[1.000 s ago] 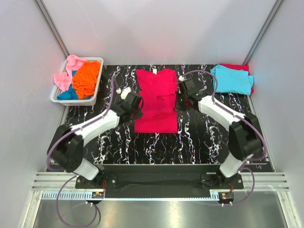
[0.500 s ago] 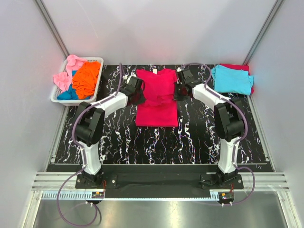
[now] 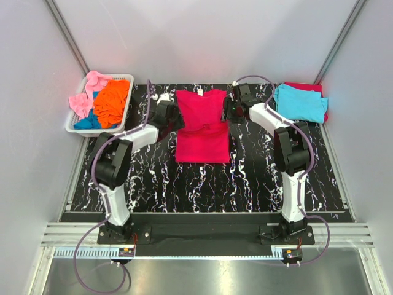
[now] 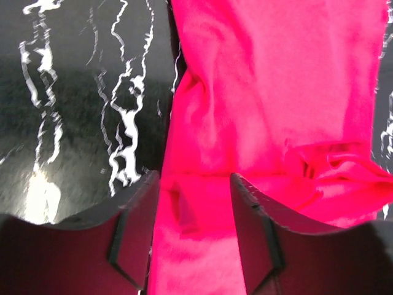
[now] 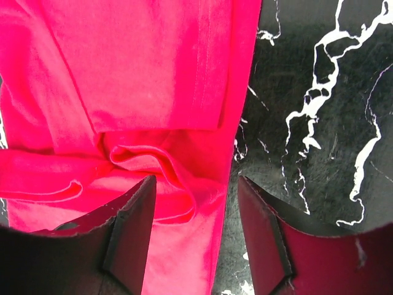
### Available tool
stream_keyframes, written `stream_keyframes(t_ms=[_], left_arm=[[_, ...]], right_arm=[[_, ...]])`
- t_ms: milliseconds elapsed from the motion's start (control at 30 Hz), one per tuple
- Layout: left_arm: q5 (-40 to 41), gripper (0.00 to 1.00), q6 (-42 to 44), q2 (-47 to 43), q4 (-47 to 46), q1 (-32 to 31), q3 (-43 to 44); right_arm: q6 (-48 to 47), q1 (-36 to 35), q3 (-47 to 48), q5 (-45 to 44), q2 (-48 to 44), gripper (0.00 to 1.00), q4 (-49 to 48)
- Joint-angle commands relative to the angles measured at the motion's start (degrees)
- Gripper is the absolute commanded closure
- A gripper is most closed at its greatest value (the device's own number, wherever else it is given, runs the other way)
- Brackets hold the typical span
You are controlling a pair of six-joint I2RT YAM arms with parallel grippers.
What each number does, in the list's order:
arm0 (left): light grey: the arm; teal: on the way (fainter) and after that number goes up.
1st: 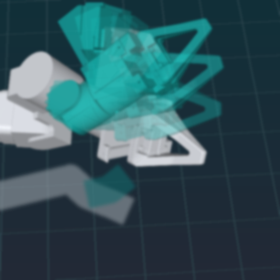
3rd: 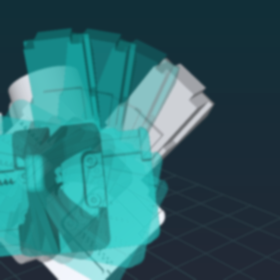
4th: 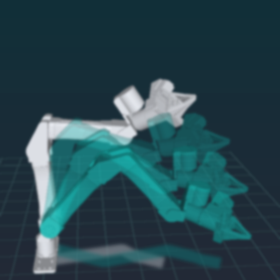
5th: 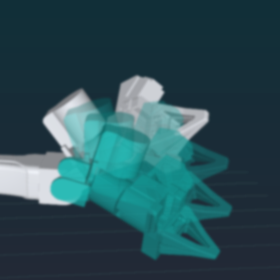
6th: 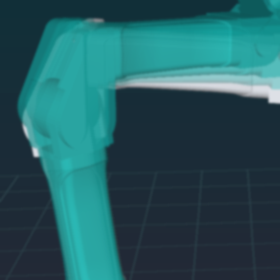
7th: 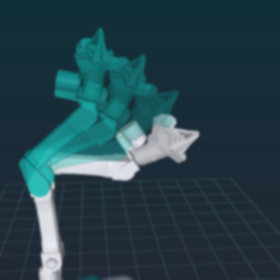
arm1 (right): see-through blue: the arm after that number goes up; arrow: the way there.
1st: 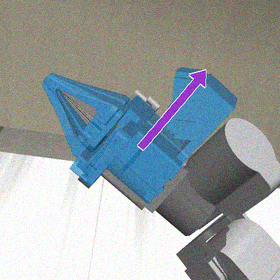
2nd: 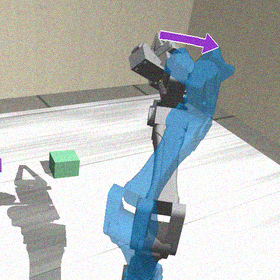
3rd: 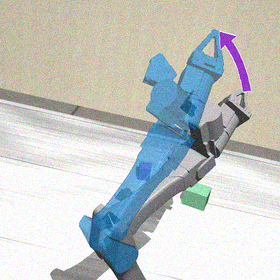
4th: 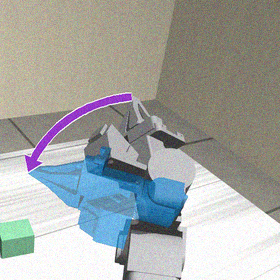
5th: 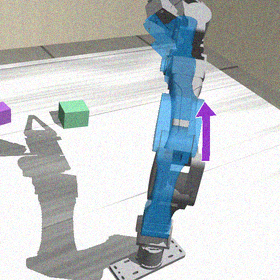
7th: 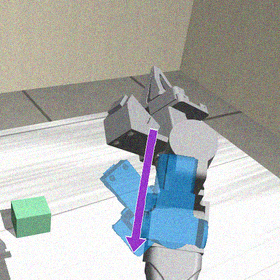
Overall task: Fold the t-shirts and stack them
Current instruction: Fold the tshirt
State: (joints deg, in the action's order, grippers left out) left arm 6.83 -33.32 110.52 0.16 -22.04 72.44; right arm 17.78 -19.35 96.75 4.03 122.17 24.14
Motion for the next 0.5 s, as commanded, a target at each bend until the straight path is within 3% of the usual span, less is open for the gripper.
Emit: stream_keyframes(t_ms=[0,200,467], left_arm=[[3.5,0.45,1.8,-8.1,-15.6,0.0,-5.5],[0.5,0.45,1.7,-10.1,-9.1,-0.1,-4.5],[-0.4,0.57,-1.9,-10.5,4.1,-0.4,-4.1]], right_arm=[[0.5,0.3,0.7,-0.7,-1.6,0.38,-2.5],[0.9,0.4,-4.3,-0.6,-6.4,0.38,-3.4],[1.8,0.1,-17.1,0.2,-16.1,0.35,-7.2]])
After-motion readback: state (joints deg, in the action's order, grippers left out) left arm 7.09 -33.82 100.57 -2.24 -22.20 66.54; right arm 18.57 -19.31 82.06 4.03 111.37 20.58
